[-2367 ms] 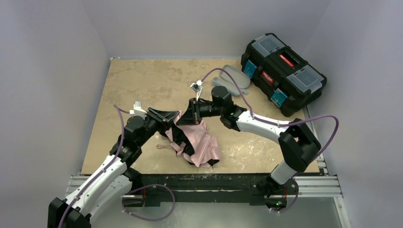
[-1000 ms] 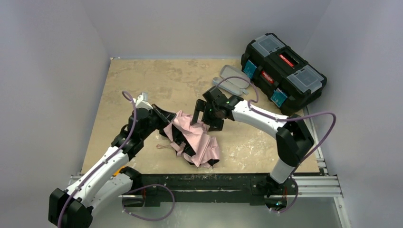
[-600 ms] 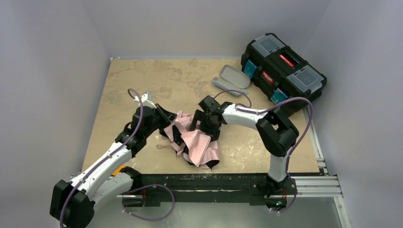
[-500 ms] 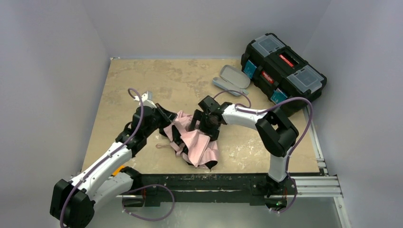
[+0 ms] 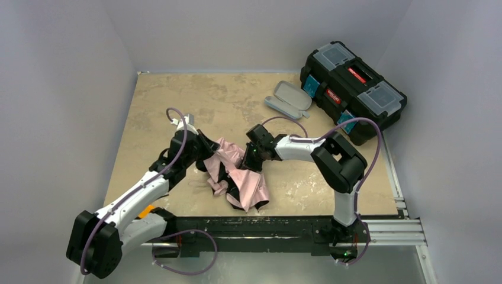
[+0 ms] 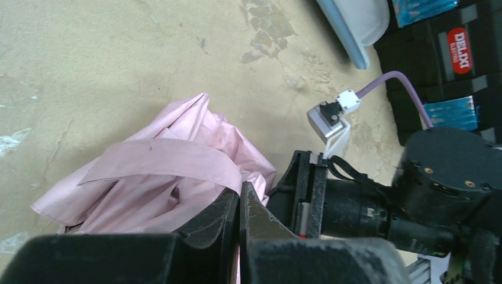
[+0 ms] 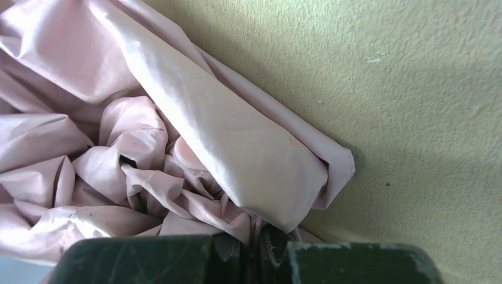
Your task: Put away the umbrella
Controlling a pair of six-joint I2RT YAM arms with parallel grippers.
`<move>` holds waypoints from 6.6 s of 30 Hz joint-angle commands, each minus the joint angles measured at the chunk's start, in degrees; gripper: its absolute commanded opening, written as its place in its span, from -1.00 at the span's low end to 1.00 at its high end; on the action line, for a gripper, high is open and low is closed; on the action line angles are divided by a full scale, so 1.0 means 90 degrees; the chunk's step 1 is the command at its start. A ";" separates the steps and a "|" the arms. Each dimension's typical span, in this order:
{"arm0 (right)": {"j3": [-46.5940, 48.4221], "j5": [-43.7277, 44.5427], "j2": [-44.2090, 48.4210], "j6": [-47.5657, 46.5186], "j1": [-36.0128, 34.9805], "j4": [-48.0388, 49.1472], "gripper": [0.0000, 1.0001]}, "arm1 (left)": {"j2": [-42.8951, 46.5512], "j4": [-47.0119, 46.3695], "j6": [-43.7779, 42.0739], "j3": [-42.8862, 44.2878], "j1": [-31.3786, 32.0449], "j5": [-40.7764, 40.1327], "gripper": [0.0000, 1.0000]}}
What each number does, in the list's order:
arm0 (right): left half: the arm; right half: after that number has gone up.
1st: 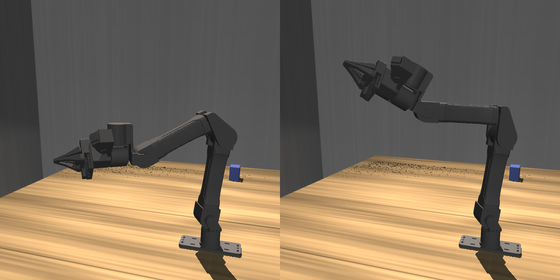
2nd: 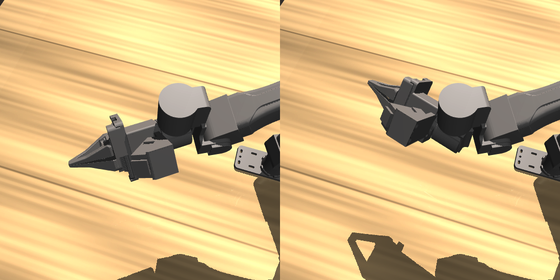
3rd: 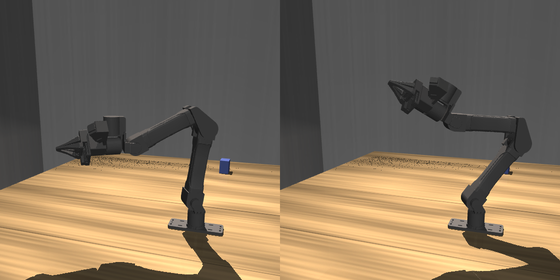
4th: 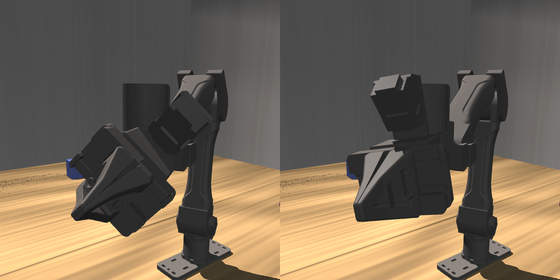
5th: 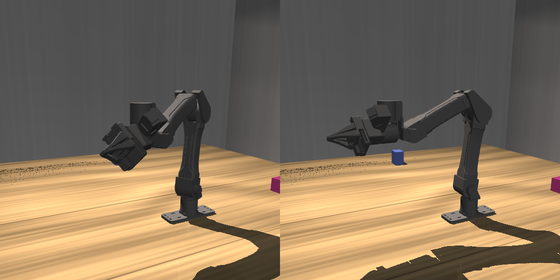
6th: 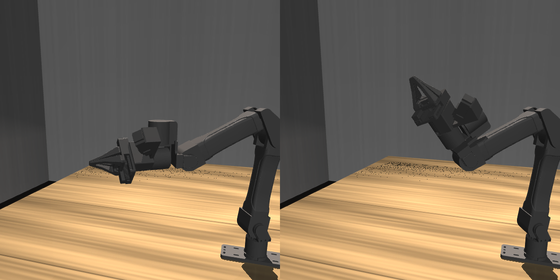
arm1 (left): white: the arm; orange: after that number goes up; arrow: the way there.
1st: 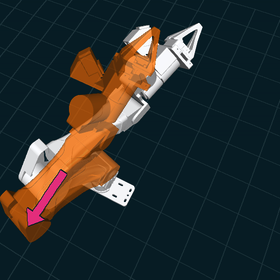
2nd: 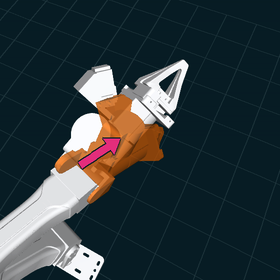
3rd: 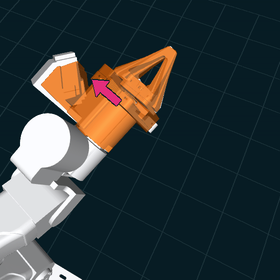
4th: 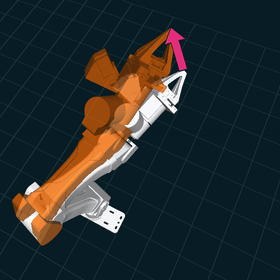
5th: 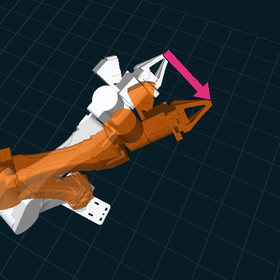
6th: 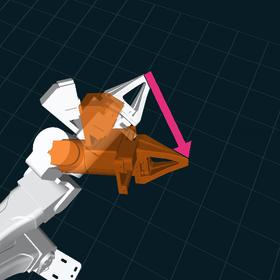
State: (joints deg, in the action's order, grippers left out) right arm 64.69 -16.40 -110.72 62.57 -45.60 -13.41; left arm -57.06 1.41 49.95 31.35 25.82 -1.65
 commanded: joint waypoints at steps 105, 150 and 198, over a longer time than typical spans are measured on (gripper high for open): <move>0.1045 -0.3549 0.0082 -0.2198 0.1321 0.4040 -1.00 | 0.1784 0.3591 -0.1595 0.0853 0.0485 -0.0535 0.99; 0.0962 -0.4727 0.0324 -0.3496 0.1464 0.2994 -1.00 | -0.3069 0.0923 -0.2098 0.0115 0.4395 -0.2489 -1.00; -0.1848 -0.2995 -0.0364 -0.3276 0.0772 0.3921 -1.00 | -0.4811 0.5647 -0.2774 0.3842 0.6445 -0.4593 0.81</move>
State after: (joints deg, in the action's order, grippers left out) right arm 49.47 -44.03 -113.84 36.14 -38.20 24.69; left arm -105.16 44.66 26.37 63.81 84.01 -48.47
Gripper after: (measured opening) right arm 0.001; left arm 0.897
